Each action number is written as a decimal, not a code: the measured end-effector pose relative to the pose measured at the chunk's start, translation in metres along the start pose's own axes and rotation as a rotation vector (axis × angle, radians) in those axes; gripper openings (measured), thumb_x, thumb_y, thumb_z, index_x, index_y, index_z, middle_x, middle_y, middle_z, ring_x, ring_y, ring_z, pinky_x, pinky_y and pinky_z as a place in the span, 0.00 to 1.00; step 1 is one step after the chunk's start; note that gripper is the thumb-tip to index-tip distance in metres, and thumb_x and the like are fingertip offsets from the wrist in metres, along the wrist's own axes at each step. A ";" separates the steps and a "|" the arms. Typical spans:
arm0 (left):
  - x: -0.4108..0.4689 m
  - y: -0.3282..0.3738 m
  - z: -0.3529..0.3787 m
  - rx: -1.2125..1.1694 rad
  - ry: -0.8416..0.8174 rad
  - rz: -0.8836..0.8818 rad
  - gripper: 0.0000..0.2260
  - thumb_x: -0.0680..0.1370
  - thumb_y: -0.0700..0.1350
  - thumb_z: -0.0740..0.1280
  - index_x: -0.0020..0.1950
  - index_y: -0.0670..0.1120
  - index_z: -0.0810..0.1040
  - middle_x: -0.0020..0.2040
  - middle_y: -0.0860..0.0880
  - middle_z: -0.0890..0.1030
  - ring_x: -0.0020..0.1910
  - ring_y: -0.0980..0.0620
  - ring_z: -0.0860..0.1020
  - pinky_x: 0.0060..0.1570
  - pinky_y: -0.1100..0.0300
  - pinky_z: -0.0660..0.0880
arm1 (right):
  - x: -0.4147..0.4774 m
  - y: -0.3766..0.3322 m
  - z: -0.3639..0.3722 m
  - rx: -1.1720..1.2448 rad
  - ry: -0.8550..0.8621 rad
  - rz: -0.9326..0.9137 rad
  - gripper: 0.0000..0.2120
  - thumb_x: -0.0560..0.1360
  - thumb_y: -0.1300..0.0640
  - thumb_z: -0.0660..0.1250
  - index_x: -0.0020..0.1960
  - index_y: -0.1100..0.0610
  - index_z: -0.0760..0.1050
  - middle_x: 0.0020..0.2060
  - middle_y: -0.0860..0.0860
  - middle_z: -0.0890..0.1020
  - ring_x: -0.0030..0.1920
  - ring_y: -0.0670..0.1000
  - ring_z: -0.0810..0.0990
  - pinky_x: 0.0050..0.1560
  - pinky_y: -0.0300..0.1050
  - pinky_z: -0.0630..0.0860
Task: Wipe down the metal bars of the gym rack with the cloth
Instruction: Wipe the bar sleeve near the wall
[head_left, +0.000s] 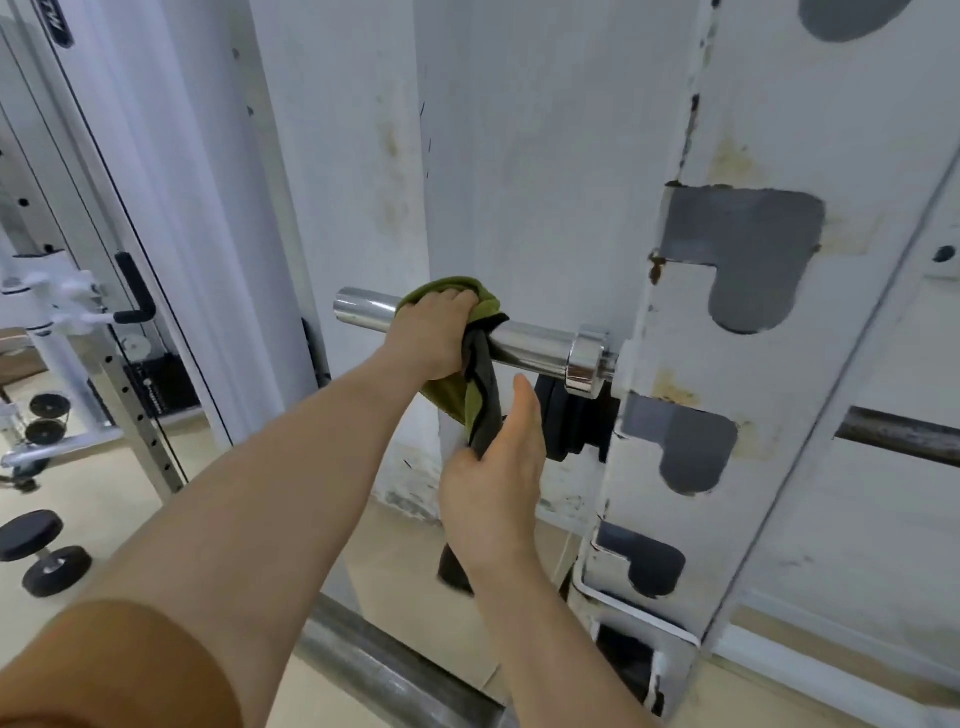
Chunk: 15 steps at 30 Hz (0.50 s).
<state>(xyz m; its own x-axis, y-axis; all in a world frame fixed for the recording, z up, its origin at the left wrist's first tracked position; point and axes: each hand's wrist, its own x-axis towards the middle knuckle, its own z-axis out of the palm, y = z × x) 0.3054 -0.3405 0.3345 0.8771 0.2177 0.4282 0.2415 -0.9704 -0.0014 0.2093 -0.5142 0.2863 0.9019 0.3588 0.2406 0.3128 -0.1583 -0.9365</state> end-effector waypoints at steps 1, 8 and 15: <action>0.002 -0.003 -0.001 -0.014 0.000 0.018 0.18 0.70 0.49 0.70 0.57 0.46 0.72 0.56 0.48 0.78 0.54 0.46 0.76 0.51 0.51 0.74 | 0.004 -0.004 0.004 -0.033 0.022 -0.001 0.38 0.76 0.67 0.60 0.78 0.47 0.46 0.78 0.46 0.51 0.77 0.47 0.48 0.76 0.51 0.53; 0.013 -0.035 0.010 -0.108 0.056 0.147 0.10 0.72 0.49 0.68 0.50 0.49 0.72 0.49 0.54 0.78 0.47 0.52 0.75 0.42 0.60 0.63 | 0.089 -0.044 0.021 -0.614 0.090 -0.109 0.35 0.74 0.61 0.61 0.77 0.57 0.51 0.78 0.54 0.52 0.78 0.54 0.44 0.75 0.59 0.51; 0.029 -0.162 0.025 -0.214 0.014 0.186 0.17 0.68 0.46 0.69 0.56 0.48 0.75 0.52 0.49 0.79 0.53 0.45 0.77 0.50 0.54 0.72 | 0.127 -0.016 0.050 -1.146 0.112 -0.055 0.34 0.70 0.57 0.67 0.73 0.54 0.58 0.69 0.54 0.65 0.73 0.56 0.59 0.73 0.63 0.46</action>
<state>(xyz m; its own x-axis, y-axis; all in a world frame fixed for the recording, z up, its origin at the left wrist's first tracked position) 0.3022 -0.1740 0.3244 0.8920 0.0338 0.4508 -0.0176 -0.9938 0.1094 0.3038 -0.4198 0.3191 0.8819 0.3164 0.3494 0.3878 -0.9084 -0.1561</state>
